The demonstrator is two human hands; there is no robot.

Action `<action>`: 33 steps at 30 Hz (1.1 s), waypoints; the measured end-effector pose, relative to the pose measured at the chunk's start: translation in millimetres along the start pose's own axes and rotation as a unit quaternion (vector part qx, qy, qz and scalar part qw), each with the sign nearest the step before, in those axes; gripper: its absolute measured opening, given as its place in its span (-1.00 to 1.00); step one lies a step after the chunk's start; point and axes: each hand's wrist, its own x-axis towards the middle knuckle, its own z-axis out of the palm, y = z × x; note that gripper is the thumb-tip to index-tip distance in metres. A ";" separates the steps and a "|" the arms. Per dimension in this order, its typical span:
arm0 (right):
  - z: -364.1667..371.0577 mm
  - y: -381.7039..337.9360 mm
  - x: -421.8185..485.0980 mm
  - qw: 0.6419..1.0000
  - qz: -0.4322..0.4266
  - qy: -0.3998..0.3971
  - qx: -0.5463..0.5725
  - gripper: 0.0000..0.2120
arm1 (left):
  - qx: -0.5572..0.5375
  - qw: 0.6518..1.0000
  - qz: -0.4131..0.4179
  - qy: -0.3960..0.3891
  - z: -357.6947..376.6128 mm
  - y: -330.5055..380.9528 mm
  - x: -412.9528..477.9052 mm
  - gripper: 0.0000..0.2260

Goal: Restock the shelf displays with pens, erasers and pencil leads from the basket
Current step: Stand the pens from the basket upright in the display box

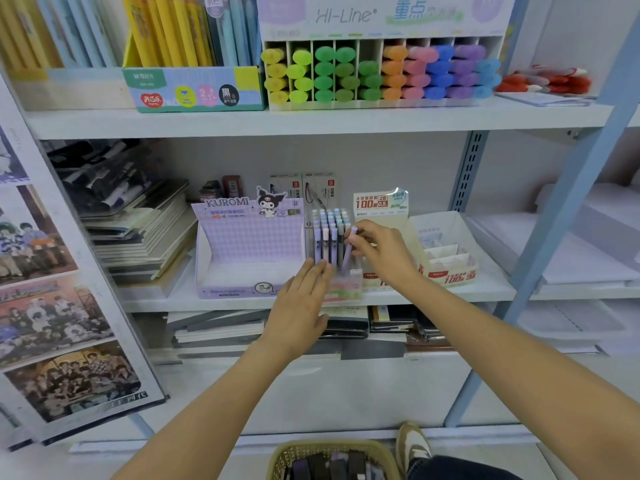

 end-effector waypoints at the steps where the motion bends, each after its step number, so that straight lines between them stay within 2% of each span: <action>1: -0.1 0.5 2.0 1.000 0.002 -0.004 -0.003 -0.88 | -0.003 1.000 -0.001 0.001 1.2 -0.1 -0.4 -0.27; 5: 4.3 -0.2 8.1 0.999 -0.007 0.013 -0.036 -0.75 | -0.003 1.000 -0.002 0.000 6.0 -0.9 -0.6 -0.24; 14: 18.7 3.7 8.8 0.990 -0.060 0.053 -0.114 -0.79 | 0.025 1.000 0.011 -0.010 7.4 -5.6 0.6 -0.22; 18: 17.6 -3.2 -2.8 0.991 -0.064 0.052 -0.103 -0.61 | -0.005 1.000 0.018 -0.015 -0.2 -6.5 0.4 -0.25; 20: 18.6 -6.5 -16.9 0.989 -0.088 0.066 -0.096 -0.60 | -0.041 0.999 0.025 0.008 -4.5 -4.7 -4.5 -0.29; 22: 26.5 -6.9 -37.6 0.989 -0.110 0.068 -0.073 -0.67 | -0.075 0.995 0.017 0.063 -2.6 -4.0 -16.3 -0.35; 24: 43.0 -3.1 -63.0 0.991 -0.119 0.034 -0.047 -0.74 | -0.101 0.987 -0.014 0.121 10.4 -7.1 -34.2 -0.44; 26: 67.3 8.1 -90.1 0.994 -0.102 -0.026 -0.024 -0.81 | -0.121 0.981 -0.050 0.141 36.2 -12.7 -57.8 -0.55; 29: 112.9 43.9 -131.0 0.993 -0.021 -0.114 -0.007 -0.87 | -0.144 0.981 -0.113 0.068 96.7 -24.3 -104.2 -0.64; 33: 174.6 116.1 -192.0 0.966 0.099 -0.236 -0.029 -0.89 | -0.170 0.956 -0.199 -0.137 189.8 -36.7 -176.0 -0.68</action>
